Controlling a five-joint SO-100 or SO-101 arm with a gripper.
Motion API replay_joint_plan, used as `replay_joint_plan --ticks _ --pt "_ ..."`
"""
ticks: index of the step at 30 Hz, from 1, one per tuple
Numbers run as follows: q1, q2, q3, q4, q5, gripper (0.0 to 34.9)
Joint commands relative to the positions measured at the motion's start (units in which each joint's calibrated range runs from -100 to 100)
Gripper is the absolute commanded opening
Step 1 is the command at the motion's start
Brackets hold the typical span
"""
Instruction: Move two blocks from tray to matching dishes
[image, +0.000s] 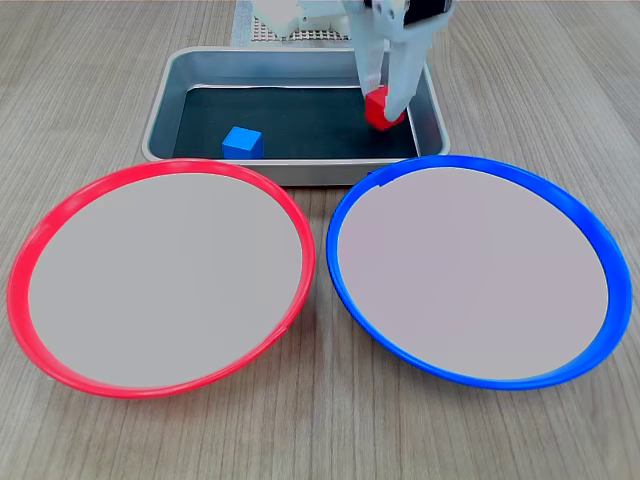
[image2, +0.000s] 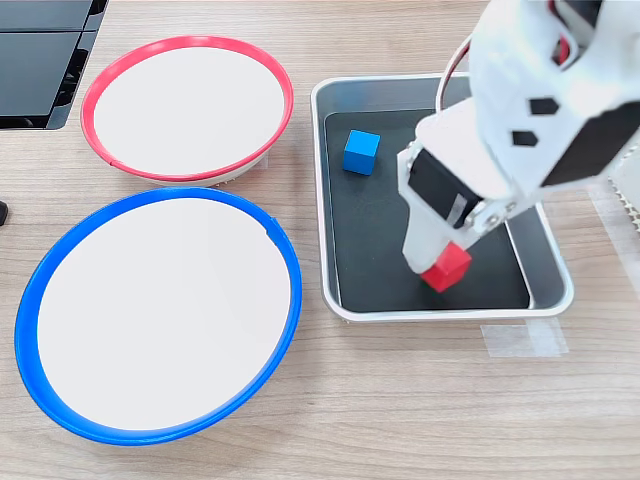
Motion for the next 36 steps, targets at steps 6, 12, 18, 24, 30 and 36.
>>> replay_joint_plan --ticks 6,12,18,24,30,36 --pt "20.4 5.2 -30.9 6.0 1.0 0.2" --pt "27.9 22.3 -41.4 -4.9 1.6 0.2" --pt "29.0 32.9 -47.8 -12.6 2.6 9.8" --pt "28.3 30.4 -47.1 -15.4 3.5 24.6" --pt "28.3 16.6 -40.6 -5.4 7.9 1.2" --pt "31.2 0.3 -21.8 8.5 23.2 0.7"
